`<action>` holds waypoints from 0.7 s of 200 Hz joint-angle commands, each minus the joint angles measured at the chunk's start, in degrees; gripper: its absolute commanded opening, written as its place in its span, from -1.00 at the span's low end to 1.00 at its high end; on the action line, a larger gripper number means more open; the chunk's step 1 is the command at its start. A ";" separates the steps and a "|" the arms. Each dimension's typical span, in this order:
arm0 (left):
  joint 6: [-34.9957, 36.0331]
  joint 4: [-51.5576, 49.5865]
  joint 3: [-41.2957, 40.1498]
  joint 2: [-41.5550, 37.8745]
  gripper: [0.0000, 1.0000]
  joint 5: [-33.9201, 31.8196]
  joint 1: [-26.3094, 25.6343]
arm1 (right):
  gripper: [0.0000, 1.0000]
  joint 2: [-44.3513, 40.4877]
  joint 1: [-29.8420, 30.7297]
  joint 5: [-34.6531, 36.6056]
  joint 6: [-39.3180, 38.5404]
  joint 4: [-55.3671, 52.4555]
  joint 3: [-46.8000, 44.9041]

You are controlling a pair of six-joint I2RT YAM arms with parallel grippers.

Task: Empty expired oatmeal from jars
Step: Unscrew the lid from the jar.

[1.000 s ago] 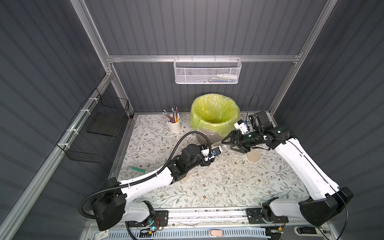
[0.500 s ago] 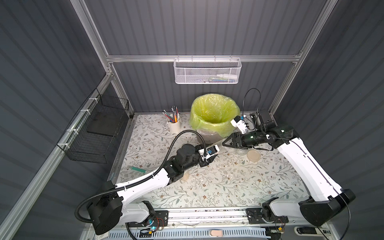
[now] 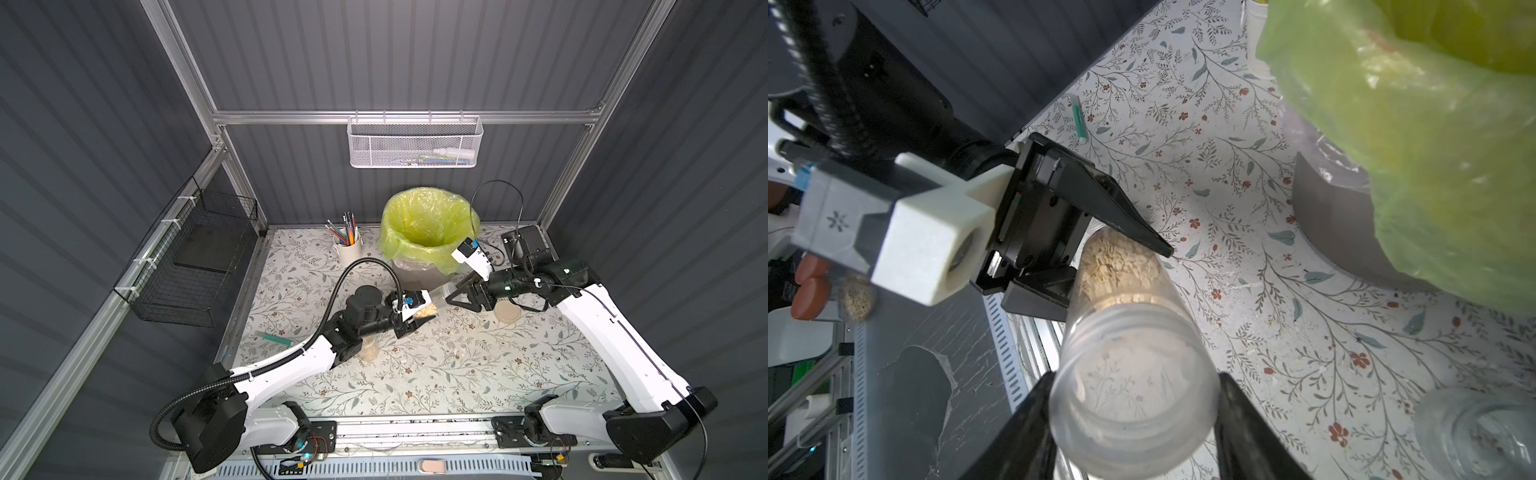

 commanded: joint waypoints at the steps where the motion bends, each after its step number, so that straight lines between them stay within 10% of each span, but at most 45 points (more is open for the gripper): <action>1: -2.70 0.85 1.11 -1.23 -1.00 0.15 1.41 | -0.08 -1.36 -0.57 0.38 -4.25 0.92 -1.70; 140: -0.92 -0.26 2.50 -1.40 -1.00 -2.22 1.36 | 0.70 -4.43 -1.59 -0.74 -2.48 5.28 -7.69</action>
